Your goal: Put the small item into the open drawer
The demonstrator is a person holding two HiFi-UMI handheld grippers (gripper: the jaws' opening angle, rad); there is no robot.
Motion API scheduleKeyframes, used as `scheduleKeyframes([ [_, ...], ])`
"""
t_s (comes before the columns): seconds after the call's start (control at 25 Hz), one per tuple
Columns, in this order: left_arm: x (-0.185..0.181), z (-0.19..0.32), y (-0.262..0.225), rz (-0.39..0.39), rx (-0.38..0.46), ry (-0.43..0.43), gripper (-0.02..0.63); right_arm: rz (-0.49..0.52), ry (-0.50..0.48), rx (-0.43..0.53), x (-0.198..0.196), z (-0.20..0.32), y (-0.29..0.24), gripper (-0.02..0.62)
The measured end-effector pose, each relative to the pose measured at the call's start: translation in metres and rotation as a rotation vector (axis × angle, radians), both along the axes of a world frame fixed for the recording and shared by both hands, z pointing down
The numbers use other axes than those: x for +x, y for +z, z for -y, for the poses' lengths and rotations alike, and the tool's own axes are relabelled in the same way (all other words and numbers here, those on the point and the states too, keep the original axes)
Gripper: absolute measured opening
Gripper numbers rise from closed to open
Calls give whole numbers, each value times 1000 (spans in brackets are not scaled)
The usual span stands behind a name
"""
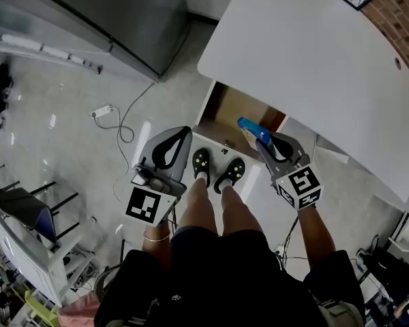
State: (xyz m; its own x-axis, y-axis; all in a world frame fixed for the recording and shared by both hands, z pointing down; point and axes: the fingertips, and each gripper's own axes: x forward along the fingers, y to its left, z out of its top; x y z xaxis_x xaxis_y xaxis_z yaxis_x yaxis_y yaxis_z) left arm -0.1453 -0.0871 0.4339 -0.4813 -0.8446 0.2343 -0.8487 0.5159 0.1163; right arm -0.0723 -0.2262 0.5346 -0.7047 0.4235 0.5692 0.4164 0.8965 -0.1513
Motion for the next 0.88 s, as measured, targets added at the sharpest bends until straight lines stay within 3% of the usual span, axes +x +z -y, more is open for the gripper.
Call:
scheduleKeyframes([
  [0.88, -16, -16, 74, -48, -46, -21, 2, -137, -112, 76, -18, -15, 105, 97],
])
